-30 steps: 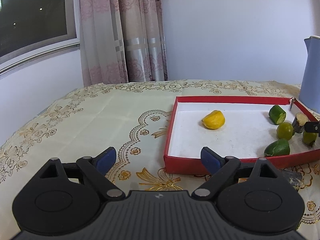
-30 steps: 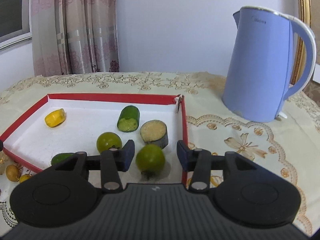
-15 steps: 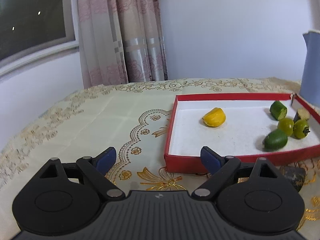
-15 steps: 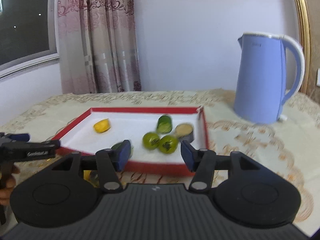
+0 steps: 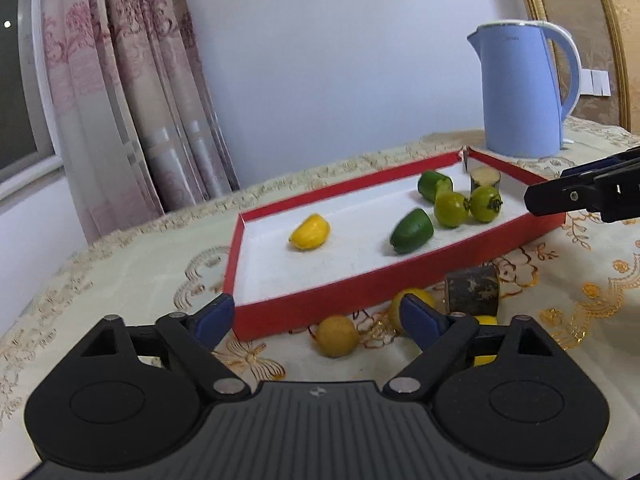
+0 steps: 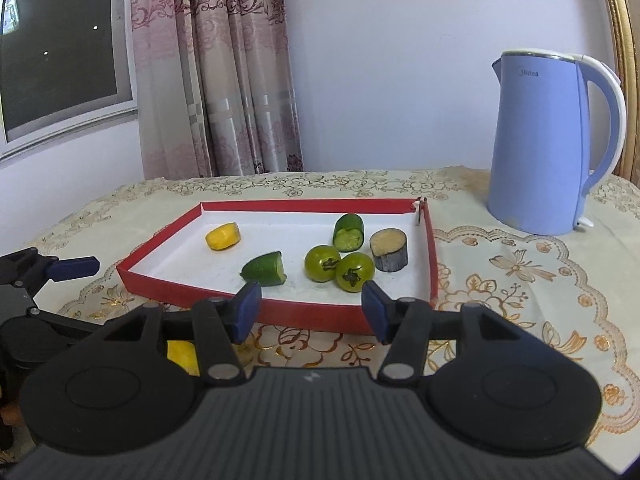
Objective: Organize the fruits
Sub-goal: 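Grasp the tan round fruit beside the tray with the left gripper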
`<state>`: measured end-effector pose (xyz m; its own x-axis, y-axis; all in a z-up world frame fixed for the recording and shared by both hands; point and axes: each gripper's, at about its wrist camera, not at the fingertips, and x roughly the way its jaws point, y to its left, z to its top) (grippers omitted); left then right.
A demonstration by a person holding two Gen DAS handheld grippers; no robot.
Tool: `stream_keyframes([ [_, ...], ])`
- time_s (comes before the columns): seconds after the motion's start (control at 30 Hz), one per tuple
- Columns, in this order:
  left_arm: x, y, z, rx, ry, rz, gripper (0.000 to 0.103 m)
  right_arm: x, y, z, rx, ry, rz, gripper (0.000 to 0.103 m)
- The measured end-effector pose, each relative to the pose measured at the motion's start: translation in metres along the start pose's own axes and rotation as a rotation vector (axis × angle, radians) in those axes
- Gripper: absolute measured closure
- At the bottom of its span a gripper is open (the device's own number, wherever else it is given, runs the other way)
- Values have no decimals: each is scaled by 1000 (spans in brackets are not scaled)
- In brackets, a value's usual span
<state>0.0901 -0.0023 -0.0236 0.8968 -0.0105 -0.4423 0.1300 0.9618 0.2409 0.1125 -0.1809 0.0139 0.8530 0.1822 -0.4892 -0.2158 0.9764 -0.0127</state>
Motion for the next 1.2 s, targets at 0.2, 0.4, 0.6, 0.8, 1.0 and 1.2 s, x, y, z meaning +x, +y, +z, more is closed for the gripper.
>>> stream_keyframes([
  [0.2, 17, 10, -4, -88, 114, -29, 37, -3, 1, 1, -4, -12, 10, 50],
  [0.4, 21, 15, -1, -105, 130, -41, 38, 0, 4, -1, -17, 1, 6, 50],
  [0.6, 29, 17, 1, -145, 169, -115, 56, 1, 5, -1, -21, 3, 3, 50],
  [0.8, 33, 18, 2, -156, 168, -136, 68, 2, 6, -2, -23, 10, -1, 50],
  [1.0, 31, 22, 1, -180, 166, -153, 71, 3, 6, -4, -24, 12, 0, 48],
  [1.2, 24, 26, 0, -191, 163, -138, 71, 5, 7, -5, -32, 22, 7, 48],
])
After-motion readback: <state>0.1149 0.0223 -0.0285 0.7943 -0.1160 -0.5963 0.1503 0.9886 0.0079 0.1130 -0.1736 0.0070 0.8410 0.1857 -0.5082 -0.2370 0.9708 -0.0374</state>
